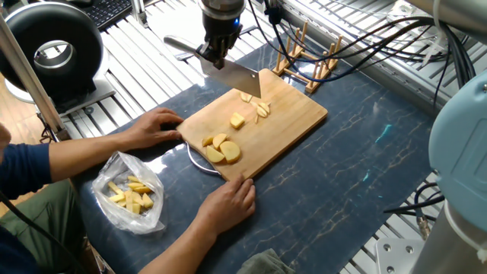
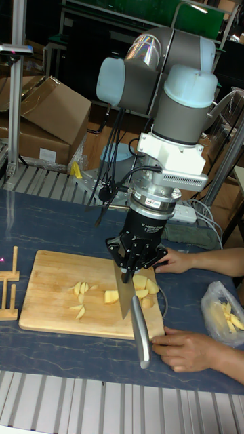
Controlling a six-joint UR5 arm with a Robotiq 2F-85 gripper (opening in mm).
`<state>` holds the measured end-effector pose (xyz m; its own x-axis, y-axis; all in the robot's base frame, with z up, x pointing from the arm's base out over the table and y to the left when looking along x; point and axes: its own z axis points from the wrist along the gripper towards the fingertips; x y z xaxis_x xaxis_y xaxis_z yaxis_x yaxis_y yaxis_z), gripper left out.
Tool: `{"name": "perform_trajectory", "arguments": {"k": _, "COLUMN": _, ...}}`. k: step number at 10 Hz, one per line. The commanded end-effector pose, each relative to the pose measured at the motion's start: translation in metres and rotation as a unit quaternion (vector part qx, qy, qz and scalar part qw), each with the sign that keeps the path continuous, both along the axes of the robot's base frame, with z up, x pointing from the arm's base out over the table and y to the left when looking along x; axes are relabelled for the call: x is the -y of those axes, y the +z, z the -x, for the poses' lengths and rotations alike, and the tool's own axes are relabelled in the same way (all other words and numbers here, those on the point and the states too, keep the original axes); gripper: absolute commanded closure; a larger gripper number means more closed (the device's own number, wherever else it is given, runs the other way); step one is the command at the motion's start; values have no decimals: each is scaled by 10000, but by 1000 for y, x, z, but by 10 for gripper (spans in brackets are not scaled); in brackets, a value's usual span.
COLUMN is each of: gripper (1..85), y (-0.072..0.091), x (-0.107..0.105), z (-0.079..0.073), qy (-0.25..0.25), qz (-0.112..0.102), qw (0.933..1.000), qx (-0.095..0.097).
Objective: Chop the potatoes
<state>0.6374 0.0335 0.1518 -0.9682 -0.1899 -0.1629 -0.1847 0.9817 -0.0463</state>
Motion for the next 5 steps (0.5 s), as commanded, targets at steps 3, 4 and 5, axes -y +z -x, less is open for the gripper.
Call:
{"name": "perform_trajectory", "arguments": {"k": 3, "gripper": 847, "y": -34, "x": 1, "z": 8, "qy": -632, "qz": -294, "qw": 9975, "qx": -134}}
{"name": "perform_trajectory", "arguments": {"k": 4, "gripper": 847, "y": -40, "x": 5, "z": 9, "qy": -761, "qz": -313, "qw": 9965, "qx": -156}}
{"name": "perform_trajectory", "arguments": {"k": 5, "gripper": 847, "y": -43, "x": 9, "z": 9, "qy": -905, "qz": -299, "qw": 9954, "qx": -129}}
